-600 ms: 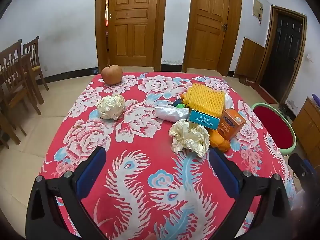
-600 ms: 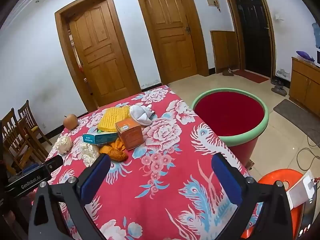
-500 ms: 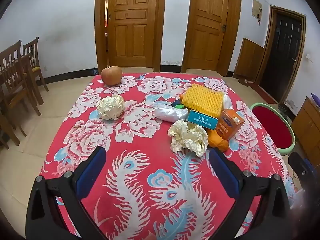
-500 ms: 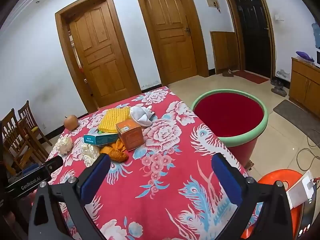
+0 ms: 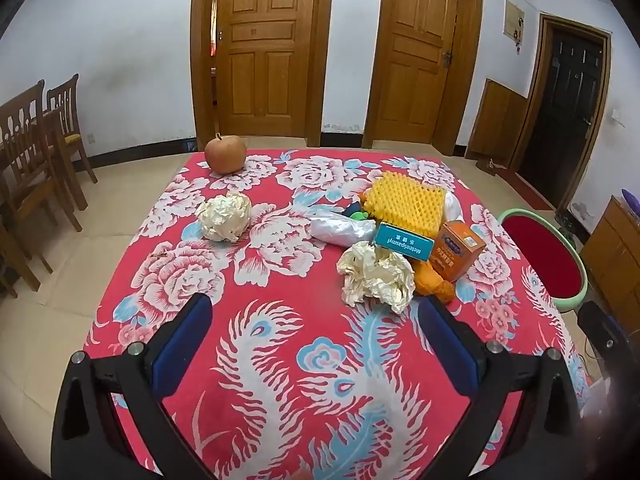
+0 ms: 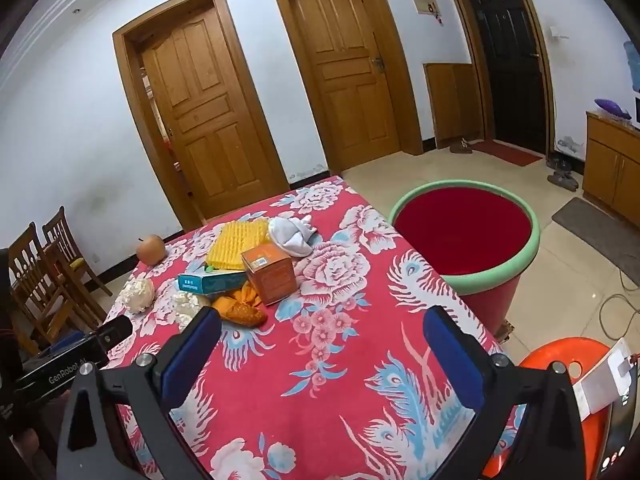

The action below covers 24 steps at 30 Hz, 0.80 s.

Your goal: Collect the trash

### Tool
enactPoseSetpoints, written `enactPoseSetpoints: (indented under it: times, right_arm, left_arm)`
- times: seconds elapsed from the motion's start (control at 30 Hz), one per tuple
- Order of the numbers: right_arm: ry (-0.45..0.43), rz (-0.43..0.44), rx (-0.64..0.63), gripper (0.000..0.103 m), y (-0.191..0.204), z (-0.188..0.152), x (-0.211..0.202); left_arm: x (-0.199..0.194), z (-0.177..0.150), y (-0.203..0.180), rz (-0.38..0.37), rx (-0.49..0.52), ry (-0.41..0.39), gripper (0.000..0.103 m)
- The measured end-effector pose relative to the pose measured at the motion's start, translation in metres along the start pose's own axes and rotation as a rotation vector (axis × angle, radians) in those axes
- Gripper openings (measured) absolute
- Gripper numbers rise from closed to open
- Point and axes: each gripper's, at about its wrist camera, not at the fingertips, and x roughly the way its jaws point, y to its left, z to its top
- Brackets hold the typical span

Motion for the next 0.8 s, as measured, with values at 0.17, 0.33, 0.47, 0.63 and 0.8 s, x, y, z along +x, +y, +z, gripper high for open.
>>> enactPoseSetpoints:
  times: [0.17,0.33,0.47,0.63,0.8]
  right_arm:
    - [-0.011,0.004,-0.012,0.103,0.0062,0.0004,-0.0049]
    - [-0.009,0.009,-0.011,0.103,0.0079,0.0006,-0.0045]
    - [-0.008,0.008,-0.010,0.103,0.0076,0.0000,-0.0044]
    - [-0.005,0.007,-0.007,0.103,0.0070,-0.0005,-0.0028]
    - [0.001,0.007,0.002,0.103,0.0065,-0.0017,-0.0014]
  left_arm:
    - [-0.0050,-0.0013,0.0007,0.001,-0.002,-0.014,0.101]
    - [-0.0069,-0.0022,0.0013,0.001,-0.003,-0.018,0.101]
    - [-0.0073,-0.0031,0.0017,0.000,-0.005,-0.019,0.101]
    - [-0.0080,-0.0035,0.0023,0.001,-0.002,-0.020,0.101]
    - [-0.0078,-0.0047,0.0000,0.005,0.005,-0.014,0.101]
